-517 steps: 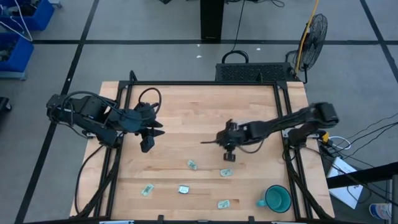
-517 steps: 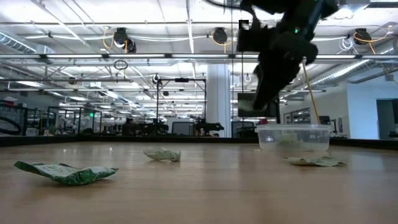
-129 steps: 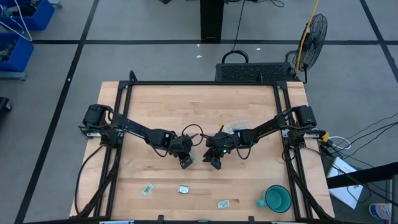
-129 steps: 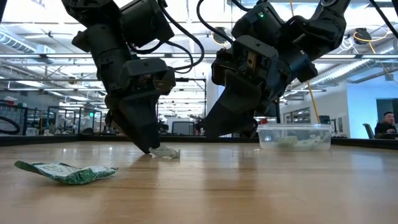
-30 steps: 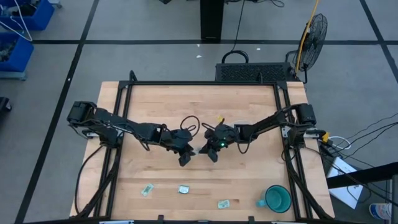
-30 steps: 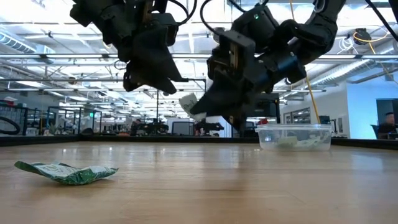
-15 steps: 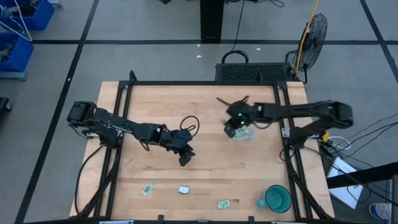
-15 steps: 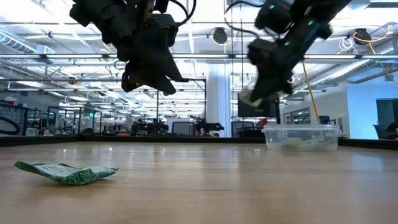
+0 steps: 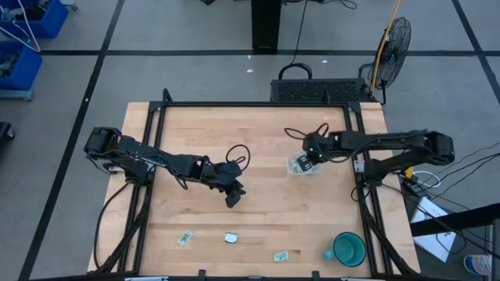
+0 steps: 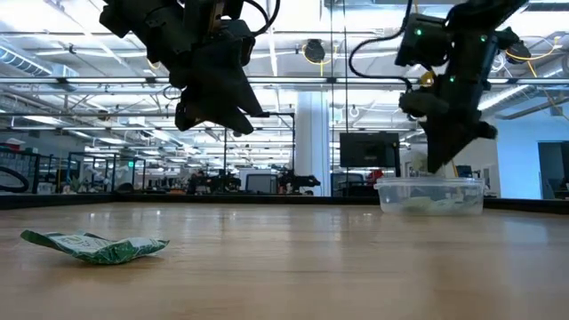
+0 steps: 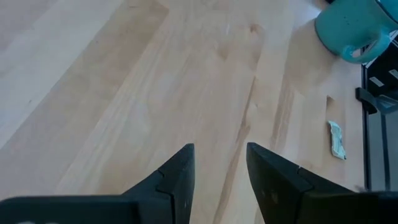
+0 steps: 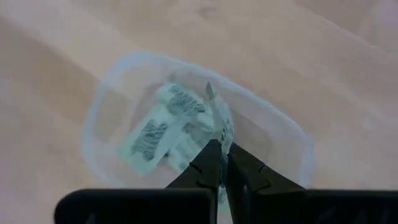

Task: Pick and place Stevia / Truvia into bins
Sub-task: Put the green stevia packet into the transparent bin

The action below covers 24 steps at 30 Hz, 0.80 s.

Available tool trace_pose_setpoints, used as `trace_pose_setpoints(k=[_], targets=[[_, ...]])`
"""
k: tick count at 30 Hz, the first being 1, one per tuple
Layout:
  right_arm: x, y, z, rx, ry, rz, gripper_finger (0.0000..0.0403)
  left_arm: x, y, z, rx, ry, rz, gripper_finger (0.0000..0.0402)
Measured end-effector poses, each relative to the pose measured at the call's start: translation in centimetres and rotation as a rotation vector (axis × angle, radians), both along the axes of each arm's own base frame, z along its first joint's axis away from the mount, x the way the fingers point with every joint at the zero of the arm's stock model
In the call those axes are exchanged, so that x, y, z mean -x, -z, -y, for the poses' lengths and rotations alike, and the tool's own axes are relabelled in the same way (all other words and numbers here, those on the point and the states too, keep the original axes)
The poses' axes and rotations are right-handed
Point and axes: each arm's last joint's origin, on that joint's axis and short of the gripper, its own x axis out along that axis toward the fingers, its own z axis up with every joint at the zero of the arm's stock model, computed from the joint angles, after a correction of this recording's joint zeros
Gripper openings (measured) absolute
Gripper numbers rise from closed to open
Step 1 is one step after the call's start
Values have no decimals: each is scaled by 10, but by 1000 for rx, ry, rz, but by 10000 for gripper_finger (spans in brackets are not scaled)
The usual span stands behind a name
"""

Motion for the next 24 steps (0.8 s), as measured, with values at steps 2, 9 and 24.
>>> trace_pose_setpoints(k=[2,9,24], targets=[[4,6,0,-16,41,-20,8,0,0,0,0,0,0,152],[12,18,-2,-36,68,-61,37,0,0,0,-1,-1,1,152],[-14,0,0,-63,-44,295,75,6,4,4,114,127,-87,152]])
